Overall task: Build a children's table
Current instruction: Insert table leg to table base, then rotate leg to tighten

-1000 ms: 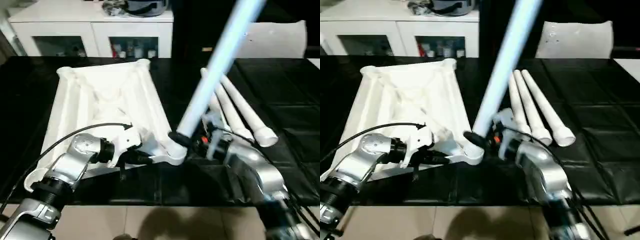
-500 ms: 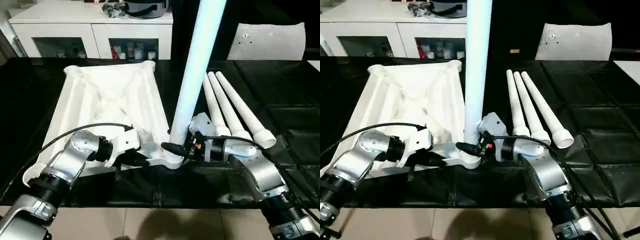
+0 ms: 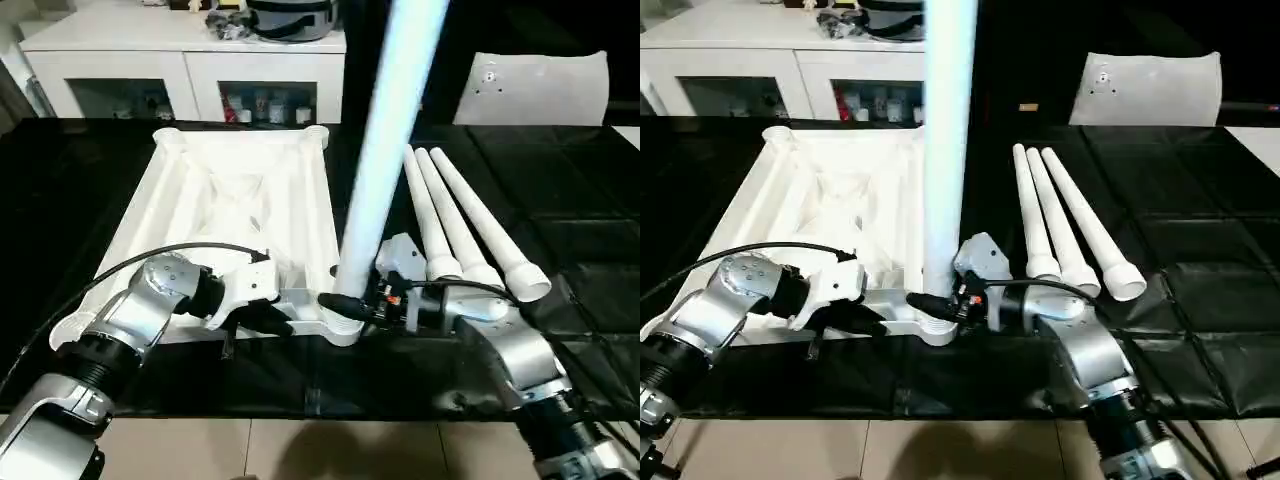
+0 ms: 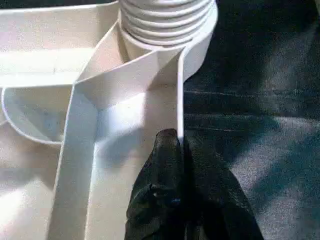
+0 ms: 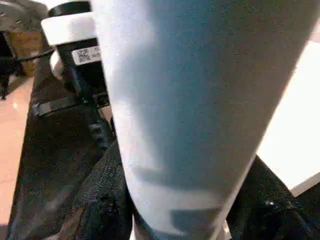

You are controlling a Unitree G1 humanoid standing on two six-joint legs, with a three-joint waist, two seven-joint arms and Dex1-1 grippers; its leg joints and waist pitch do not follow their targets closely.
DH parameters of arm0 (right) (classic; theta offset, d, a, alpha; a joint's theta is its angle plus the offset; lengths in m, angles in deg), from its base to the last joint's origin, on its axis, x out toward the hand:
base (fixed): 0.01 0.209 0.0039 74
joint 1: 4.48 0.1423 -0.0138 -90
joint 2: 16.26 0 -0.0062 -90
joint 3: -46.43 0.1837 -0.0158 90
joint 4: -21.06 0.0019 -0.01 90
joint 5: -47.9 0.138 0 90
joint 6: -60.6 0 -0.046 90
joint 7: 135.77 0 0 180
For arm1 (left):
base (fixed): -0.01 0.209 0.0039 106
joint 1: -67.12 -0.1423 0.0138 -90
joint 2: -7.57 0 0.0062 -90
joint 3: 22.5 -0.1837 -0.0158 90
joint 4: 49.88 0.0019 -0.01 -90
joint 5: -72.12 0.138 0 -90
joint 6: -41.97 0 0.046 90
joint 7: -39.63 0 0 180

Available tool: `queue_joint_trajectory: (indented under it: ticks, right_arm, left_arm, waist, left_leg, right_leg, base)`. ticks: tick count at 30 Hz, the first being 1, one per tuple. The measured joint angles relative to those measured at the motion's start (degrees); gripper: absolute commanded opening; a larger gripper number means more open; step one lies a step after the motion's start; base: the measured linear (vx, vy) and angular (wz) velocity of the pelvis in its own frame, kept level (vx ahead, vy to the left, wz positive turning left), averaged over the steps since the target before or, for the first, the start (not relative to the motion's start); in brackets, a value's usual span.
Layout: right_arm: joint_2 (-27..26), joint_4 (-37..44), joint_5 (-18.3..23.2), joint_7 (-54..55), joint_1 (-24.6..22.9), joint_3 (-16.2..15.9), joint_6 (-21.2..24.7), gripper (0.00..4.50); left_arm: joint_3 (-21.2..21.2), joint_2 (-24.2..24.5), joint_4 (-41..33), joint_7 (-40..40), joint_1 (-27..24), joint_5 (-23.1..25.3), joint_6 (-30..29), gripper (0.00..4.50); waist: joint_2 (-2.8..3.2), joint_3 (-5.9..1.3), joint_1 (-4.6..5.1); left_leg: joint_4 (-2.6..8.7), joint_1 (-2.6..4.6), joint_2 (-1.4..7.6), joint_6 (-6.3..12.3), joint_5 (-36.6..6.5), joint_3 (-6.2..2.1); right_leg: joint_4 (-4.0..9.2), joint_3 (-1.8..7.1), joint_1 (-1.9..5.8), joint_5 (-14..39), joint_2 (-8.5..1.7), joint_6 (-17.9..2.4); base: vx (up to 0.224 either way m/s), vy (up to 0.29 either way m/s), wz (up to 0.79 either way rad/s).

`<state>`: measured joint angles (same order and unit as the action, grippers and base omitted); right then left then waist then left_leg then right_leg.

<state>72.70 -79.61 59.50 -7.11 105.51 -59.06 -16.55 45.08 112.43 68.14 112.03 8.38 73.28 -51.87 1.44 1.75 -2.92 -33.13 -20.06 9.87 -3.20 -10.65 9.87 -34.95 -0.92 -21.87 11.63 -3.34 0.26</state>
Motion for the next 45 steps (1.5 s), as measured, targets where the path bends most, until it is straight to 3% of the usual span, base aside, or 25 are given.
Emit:
queue_joint_trajectory:
  ticks: [3, 8, 14, 19, 22, 24, 26, 30, 34, 40, 45]
  right_arm:
    - [-2.0, -2.0, -0.2, 3.1, 0.5, 0.7, -1.1, 1.89]
    - [-7.5, -8.9, -1.8, 14.1, 4.8, 4.1, -1.8, 1.89]
    - [-11.0, -15.8, -2.5, 22.9, 10.2, 6.6, -2.0, 1.89]
    - [-12.9, -19.1, -2.8, 25.2, 12.3, 7.8, -2.3, 1.89]
    - [-13.3, -19.4, -3.1, 26.1, 12.3, 8.2, -2.3, 1.89]
    - [-13.8, -20.3, -3.2, 26.3, 12.9, 8.4, -2.4, 2.45]
    - [-14.3, -21.9, -2.5, 26.5, 13.3, 8.9, -2.1, 2.59]
    - [-14.5, -23.9, -2.5, 27.5, 12.8, 9.7, -2.4, 2.96]
    - [-14.3, -23.7, -2.2, 26.4, 11.7, 10.0, -2.2, 3.32]
    - [-8.1, -14.0, -0.3, 17.2, 4.1, 8.1, 0.9, 3.86]
    - [-2.0, -7.0, 1.0, 10.0, -1.2, 7.2, 2.1, 4.3]
  left_arm:
    - [2.6, -0.1, -3.7, -2.8, -2.8, -0.9, -4.7, 0.0]
    - [8.5, -4.7, -17.9, -15.0, -11.0, -1.7, -19.6, 0.0]
    - [11.0, -13.4, -27.1, -27.7, -14.4, -1.2, -32.3, 0.0]
    - [9.9, -15.8, -30.1, -32.3, -14.5, 1.5, -36.6, 0.0]
    - [8.3, -15.0, -30.5, -32.8, -13.8, 2.6, -36.9, 0.0]
    - [7.6, -14.2, -30.5, -32.8, -13.4, 3.0, -37.1, 0.0]
    - [7.3, -13.8, -30.5, -32.7, -13.2, 2.9, -37.3, 0.0]
    - [6.7, -13.0, -30.7, -31.8, -12.8, 2.6, -36.9, 0.0]
    - [6.8, -11.9, -29.6, -29.9, -12.1, 0.9, -35.4, 0.0]
    - [6.5, -7.7, -24.3, -23.4, -10.1, -1.0, -27.5, 0.0]
    - [6.2, -3.7, -19.7, -16.7, -8.8, -1.6, -19.8, 0.0]
  waist:
    - [0.04, 0.06, 0.47]
    - [-0.38, 0.31, 3.0]
    - [-1.08, 0.22, 3.23]
    - [-1.44, 0.1, 3.49]
    - [-1.65, 0.09, 3.5]
    - [-1.65, 0.09, 3.68]
    - [-1.63, 0.11, 3.76]
    - [-1.51, 0.18, 2.76]
    - [-1.19, 0.38, 2.49]
    - [-0.59, 0.76, 0.6]
    - [-0.48, 0.83, 0.45]
  left_leg:
    - [0.02, 0.0, -0.01, 0.0, 0.0, 0.0]
    - [-0.1, -0.26, -0.03, -0.01, 0.0, 0.0]
    - [-0.15, -1.0, 0.04, -0.02, 0.0, 0.01]
    - [-0.09, -1.05, 0.08, -0.28, -0.2, 0.01]
    - [-0.08, -1.01, 0.12, -0.32, -0.2, 0.01]
    - [-0.09, -0.98, 0.11, -0.32, -0.2, 0.0]
    - [-0.09, -0.93, 0.11, -0.32, -0.2, -0.01]
    - [-0.11, -1.05, 0.1, -0.32, -0.2, -0.03]
    - [-0.02, -1.15, 0.1, -0.32, -0.2, -0.02]
    - [0.03, -1.27, 0.11, -0.3, -0.2, -0.03]
    - [0.01, -1.3, 0.11, -0.29, -0.2, -0.03]
  right_leg:
    - [-0.02, 0.0, -0.05, 0.0, 0.0, 0.0]
    - [0.06, 0.01, -0.56, 0.0, -0.07, 0.0]
    - [0.02, -0.06, -1.26, -0.5, 0.0, -0.6]
    - [0.09, -0.06, -1.26, -0.4, 0.05, -0.6]
    - [0.1, -0.06, -1.24, -0.3, 0.09, -0.3]
    - [0.09, -0.05, -1.24, -0.3, 0.09, -0.4]
    - [0.09, -0.06, -1.25, -0.3, 0.09, -0.4]
    - [0.1, -0.08, -1.37, -0.4, 0.08, -0.5]
    - [0.21, -0.1, -1.38, -0.5, 0.08, -0.7]
    - [0.4, -0.2, -1.38, -0.5, 0.07, -0.7]
    - [0.48, -0.2, -1.37, -0.5, 0.06, -0.7]
  base:
    - [0.0, 0.0, 0.0]
    - [0.0, 0.0, 0.0]
    - [0.0, 0.0, 0.0]
    - [0.0, 0.0, 0.0]
    - [0.0, 0.0, 0.0]
    - [0.0, 0.0, 0.0]
    - [0.0, 0.0, 0.0]
    - [0.0, 0.0, 0.0]
    - [0.0, 0.0, 0.0]
    - [0.0, 0.0, 0.0]
    - [0.0, 0.0, 0.0]
